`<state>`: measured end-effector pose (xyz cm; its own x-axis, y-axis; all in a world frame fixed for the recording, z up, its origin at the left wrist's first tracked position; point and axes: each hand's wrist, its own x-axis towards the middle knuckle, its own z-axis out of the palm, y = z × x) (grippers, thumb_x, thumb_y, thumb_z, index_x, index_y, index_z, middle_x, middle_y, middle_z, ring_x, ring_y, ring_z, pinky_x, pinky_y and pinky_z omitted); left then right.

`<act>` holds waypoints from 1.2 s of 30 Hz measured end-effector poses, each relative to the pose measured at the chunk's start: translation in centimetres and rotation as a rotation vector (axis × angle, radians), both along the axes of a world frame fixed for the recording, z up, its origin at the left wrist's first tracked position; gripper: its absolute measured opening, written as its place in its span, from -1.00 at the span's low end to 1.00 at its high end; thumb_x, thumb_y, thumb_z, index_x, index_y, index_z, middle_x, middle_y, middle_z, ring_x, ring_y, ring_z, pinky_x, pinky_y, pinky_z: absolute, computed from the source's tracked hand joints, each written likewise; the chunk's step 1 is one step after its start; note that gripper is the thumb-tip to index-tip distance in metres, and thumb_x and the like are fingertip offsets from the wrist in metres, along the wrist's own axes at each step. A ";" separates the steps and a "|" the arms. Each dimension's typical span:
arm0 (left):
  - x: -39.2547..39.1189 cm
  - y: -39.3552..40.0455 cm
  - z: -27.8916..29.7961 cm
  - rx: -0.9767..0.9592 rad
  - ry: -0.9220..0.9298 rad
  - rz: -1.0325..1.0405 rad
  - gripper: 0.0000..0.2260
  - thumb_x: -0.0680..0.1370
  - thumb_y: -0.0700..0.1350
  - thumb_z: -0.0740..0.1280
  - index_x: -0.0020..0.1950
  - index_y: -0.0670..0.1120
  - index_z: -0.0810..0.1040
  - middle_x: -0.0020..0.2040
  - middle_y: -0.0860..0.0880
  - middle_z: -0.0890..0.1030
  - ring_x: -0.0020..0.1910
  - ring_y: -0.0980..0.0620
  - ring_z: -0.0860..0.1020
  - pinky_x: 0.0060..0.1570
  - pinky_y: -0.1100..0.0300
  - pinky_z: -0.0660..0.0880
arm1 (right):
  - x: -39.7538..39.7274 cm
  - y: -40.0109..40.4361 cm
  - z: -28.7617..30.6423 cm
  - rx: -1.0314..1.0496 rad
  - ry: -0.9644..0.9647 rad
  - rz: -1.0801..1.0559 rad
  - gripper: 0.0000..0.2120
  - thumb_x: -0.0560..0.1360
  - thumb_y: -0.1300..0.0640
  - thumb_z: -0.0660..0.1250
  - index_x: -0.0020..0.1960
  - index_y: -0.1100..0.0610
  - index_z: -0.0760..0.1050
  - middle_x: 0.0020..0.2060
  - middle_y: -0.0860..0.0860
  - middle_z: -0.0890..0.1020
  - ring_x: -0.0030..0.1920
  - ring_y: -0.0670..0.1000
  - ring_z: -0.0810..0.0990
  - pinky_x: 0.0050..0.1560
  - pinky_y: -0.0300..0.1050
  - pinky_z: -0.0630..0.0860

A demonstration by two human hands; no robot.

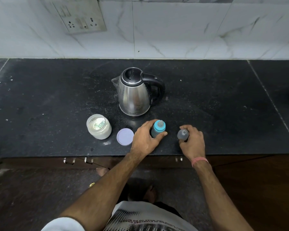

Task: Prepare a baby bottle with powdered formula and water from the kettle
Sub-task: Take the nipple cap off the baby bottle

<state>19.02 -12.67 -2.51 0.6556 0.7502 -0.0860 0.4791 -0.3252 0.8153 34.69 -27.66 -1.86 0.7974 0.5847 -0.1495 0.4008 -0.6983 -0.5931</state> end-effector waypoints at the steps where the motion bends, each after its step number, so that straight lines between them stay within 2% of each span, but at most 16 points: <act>1: 0.0 0.0 0.0 0.000 0.002 0.002 -0.35 0.57 0.23 0.64 0.60 0.06 0.59 0.45 0.11 0.68 0.39 0.10 0.63 0.38 0.01 0.65 | 0.0 -0.1 0.0 -0.002 0.003 0.001 -0.39 0.47 0.34 0.60 0.40 -0.08 0.55 0.35 -0.05 0.60 0.40 0.07 0.47 0.37 0.06 0.51; 4: 0.0 0.0 -0.1 0.002 0.006 0.001 -0.34 0.57 0.24 0.64 0.61 0.06 0.59 0.46 0.11 0.67 0.41 0.11 0.63 0.39 0.00 0.65 | -0.1 -0.1 0.2 -0.021 0.013 0.016 -0.36 0.48 0.34 0.60 0.45 -0.07 0.53 0.41 -0.04 0.59 0.45 0.08 0.45 0.43 0.05 0.47; 7: 0.1 0.1 -0.1 0.002 0.011 0.004 -0.33 0.56 0.25 0.64 0.61 0.06 0.59 0.47 0.11 0.68 0.41 0.10 0.63 0.40 -0.01 0.66 | -0.3 0.2 0.9 -0.045 0.021 0.046 -0.23 0.45 0.32 0.62 0.55 -0.10 0.46 0.54 -0.07 0.49 0.57 0.09 0.35 0.56 0.09 0.39; 9: 0.1 0.0 -0.2 0.003 0.008 0.007 -0.34 0.56 0.25 0.64 0.61 0.06 0.60 0.47 0.10 0.68 0.41 0.09 0.63 0.40 -0.02 0.65 | -0.6 0.5 1.5 0.011 -0.019 0.056 -0.23 0.46 0.32 0.59 0.56 -0.11 0.46 0.54 -0.08 0.48 0.60 0.07 0.31 0.60 0.10 0.36; 12: 0.1 0.0 -0.3 0.013 -0.024 0.010 -0.36 0.56 0.25 0.64 0.57 0.07 0.62 0.43 0.12 0.69 0.37 0.11 0.65 0.37 -0.02 0.66 | -1.5 1.3 2.8 0.175 -0.090 0.086 -0.41 0.52 0.33 0.47 0.47 -0.08 0.54 0.44 -0.10 0.56 0.53 -0.02 0.36 0.54 -0.01 0.40; 14: 0.1 0.0 -0.4 0.019 -0.042 0.009 -0.38 0.55 0.26 0.63 0.55 0.08 0.63 0.39 0.14 0.70 0.34 0.12 0.66 0.34 -0.02 0.67 | -2.0 2.0 3.6 0.269 -0.073 0.150 -0.46 0.52 0.35 0.42 0.41 -0.08 0.59 0.37 -0.17 0.58 0.45 -0.08 0.42 0.46 -0.05 0.47; 17: 0.1 0.0 -0.6 0.021 -0.081 0.003 -0.44 0.55 0.24 0.57 0.52 0.10 0.65 0.36 0.16 0.72 0.32 0.13 0.68 0.31 -0.05 0.67 | -2.8 3.1 4.5 0.346 0.034 0.281 -0.47 0.50 0.31 0.48 0.39 -0.08 0.60 0.30 -0.25 0.59 0.37 -0.16 0.51 0.34 -0.13 0.57; 20: 0.1 -0.1 -0.7 0.021 -0.112 0.003 -0.52 0.54 0.15 0.50 0.46 0.15 0.67 0.30 0.19 0.74 0.27 0.15 0.70 0.25 -0.09 0.69 | -3.6 4.2 4.5 0.276 0.008 0.295 -0.47 0.50 0.16 0.58 0.43 -0.10 0.58 0.30 -0.23 0.60 0.29 -0.15 0.58 0.27 -0.08 0.64; 23: 0.2 0.0 -0.8 0.008 -0.109 0.010 -0.54 0.52 0.01 0.51 0.44 0.17 0.68 0.30 0.19 0.74 0.27 0.15 0.71 0.26 -0.09 0.69 | -3.9 4.9 4.3 0.170 -0.074 0.260 -0.40 0.48 -0.04 0.65 0.47 -0.08 0.55 0.35 -0.17 0.60 0.30 -0.09 0.62 0.35 -0.07 0.57; 25: 0.1 0.1 -0.9 -0.011 -0.110 0.009 -0.53 0.51 -0.03 0.52 0.43 0.19 0.68 0.29 0.21 0.75 0.27 0.15 0.71 0.27 -0.08 0.69 | -4.1 5.3 4.3 0.118 -0.083 0.255 -0.35 0.44 -0.13 0.68 0.46 -0.05 0.55 0.35 -0.13 0.60 0.32 -0.04 0.62 0.34 0.00 0.60; 27: 0.1 0.2 -1.0 -0.020 -0.109 0.010 -0.55 0.51 -0.01 0.51 0.42 0.20 0.68 0.28 0.22 0.76 0.27 0.17 0.71 0.26 -0.07 0.70 | -4.2 5.6 4.3 0.089 -0.124 0.249 -0.40 0.46 -0.14 0.66 0.42 -0.02 0.58 0.32 -0.09 0.61 0.32 -0.01 0.61 0.33 0.04 0.61; 31: 0.0 0.3 -0.9 -0.015 -0.119 0.010 -0.56 0.52 0.01 0.49 0.42 0.18 0.70 0.26 0.23 0.76 0.24 0.18 0.72 0.22 -0.06 0.70 | -4.2 6.1 4.5 0.085 -0.187 0.269 -0.56 0.51 -0.05 0.63 0.33 0.03 0.62 0.24 -0.06 0.65 0.29 0.00 0.57 0.30 -0.05 0.54; 36: 0.0 0.4 -0.8 -0.007 -0.124 -0.001 -0.56 0.54 0.01 0.49 0.44 0.17 0.70 0.25 0.23 0.77 0.24 0.18 0.72 0.21 -0.07 0.71 | -4.2 6.2 4.3 0.083 -0.188 0.282 -0.56 0.53 0.01 0.62 0.35 0.05 0.62 0.25 -0.04 0.66 0.30 0.01 0.56 0.36 -0.04 0.52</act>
<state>18.99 -12.32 -3.30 0.6625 0.7490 -0.0093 0.3741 -0.3202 0.8704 30.50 -21.45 2.46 0.6117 0.7900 0.0421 0.6787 -0.4967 -0.5411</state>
